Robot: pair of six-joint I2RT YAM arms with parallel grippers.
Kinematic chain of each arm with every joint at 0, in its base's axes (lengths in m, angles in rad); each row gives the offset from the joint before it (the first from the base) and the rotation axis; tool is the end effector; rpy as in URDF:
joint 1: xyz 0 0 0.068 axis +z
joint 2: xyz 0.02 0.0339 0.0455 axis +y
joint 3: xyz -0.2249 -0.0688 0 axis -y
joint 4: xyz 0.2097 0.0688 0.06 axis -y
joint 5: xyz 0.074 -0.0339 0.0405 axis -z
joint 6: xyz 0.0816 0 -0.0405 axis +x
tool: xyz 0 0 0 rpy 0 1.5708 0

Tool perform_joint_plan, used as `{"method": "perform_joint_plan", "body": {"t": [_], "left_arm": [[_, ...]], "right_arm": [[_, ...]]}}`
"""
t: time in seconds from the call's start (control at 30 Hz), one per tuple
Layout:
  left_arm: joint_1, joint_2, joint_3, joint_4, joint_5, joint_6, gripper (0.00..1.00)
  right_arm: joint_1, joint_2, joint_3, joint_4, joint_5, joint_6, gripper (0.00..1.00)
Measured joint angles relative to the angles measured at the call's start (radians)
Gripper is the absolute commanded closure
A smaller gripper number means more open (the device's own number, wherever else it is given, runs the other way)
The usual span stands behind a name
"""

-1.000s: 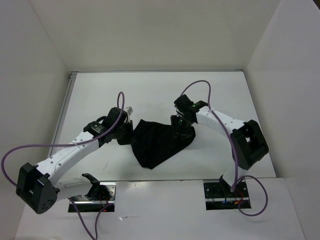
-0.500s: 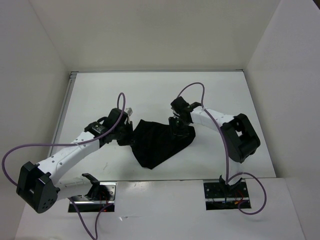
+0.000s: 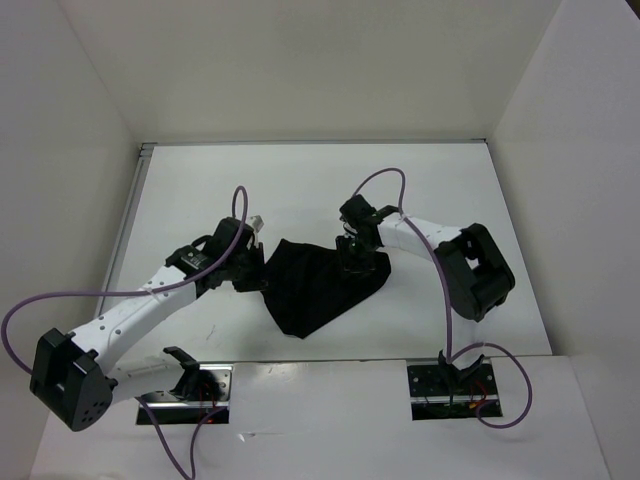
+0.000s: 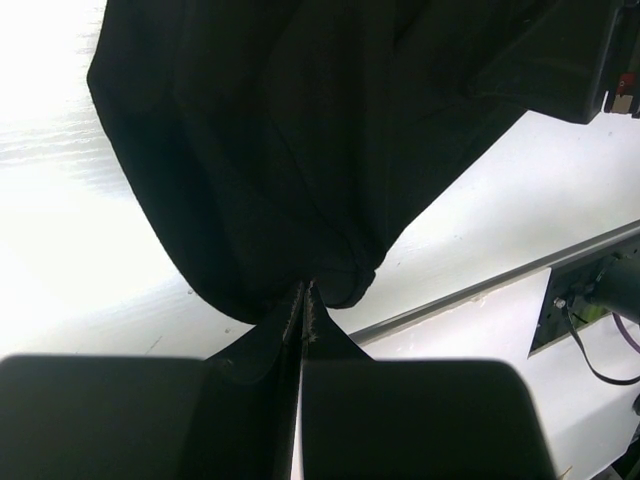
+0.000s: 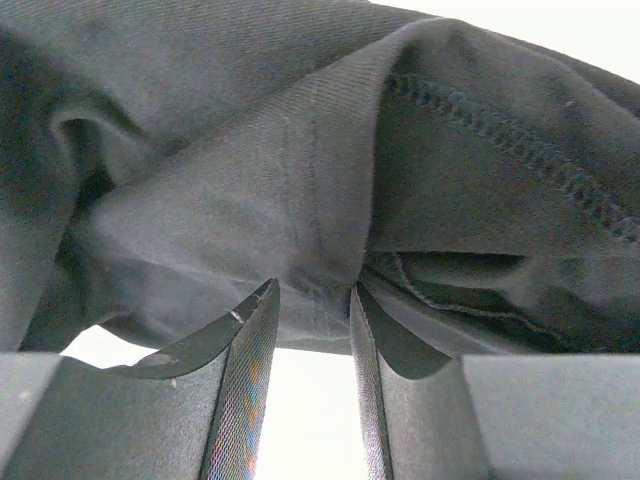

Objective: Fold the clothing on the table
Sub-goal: Flatten the skirt out

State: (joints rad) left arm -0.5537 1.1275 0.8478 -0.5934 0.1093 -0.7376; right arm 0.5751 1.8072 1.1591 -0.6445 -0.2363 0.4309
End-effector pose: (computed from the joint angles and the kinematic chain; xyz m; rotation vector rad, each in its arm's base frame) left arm 0.2006 -0.1345 0.1976 -0.1848 2.5597 -0.6737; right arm 0.2566 0.1891 0.1060 -0.2631 2.9578 0.5092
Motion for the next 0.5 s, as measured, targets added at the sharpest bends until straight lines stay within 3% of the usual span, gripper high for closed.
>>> {"method": "perform_joint_plan", "body": {"t": [0.27, 0.33, 0.4, 0.5], "left_arm": [[0.0, 0.0, -0.002, 0.0, 0.0, 0.0, 1.0], [0.0, 0.0, -0.005, 0.001, 0.0, 0.0, 1.0], [0.0, -0.002, -0.007, 0.002, 0.0, 0.0, 1.0], [0.0, -0.009, -0.015, -0.001, -0.001, 0.0, 1.0]], "right_arm": [[0.0, -0.002, -0.033, 0.018, -0.03, 0.006, 0.71], [0.0, -0.002, -0.046, 0.022, -0.039, 0.006, 0.81], [0.0, -0.002, -0.055, 0.024, -0.04, 0.006, 1.0], [0.001, -0.003, -0.056, 0.023, -0.034, 0.013, 1.0]]}}
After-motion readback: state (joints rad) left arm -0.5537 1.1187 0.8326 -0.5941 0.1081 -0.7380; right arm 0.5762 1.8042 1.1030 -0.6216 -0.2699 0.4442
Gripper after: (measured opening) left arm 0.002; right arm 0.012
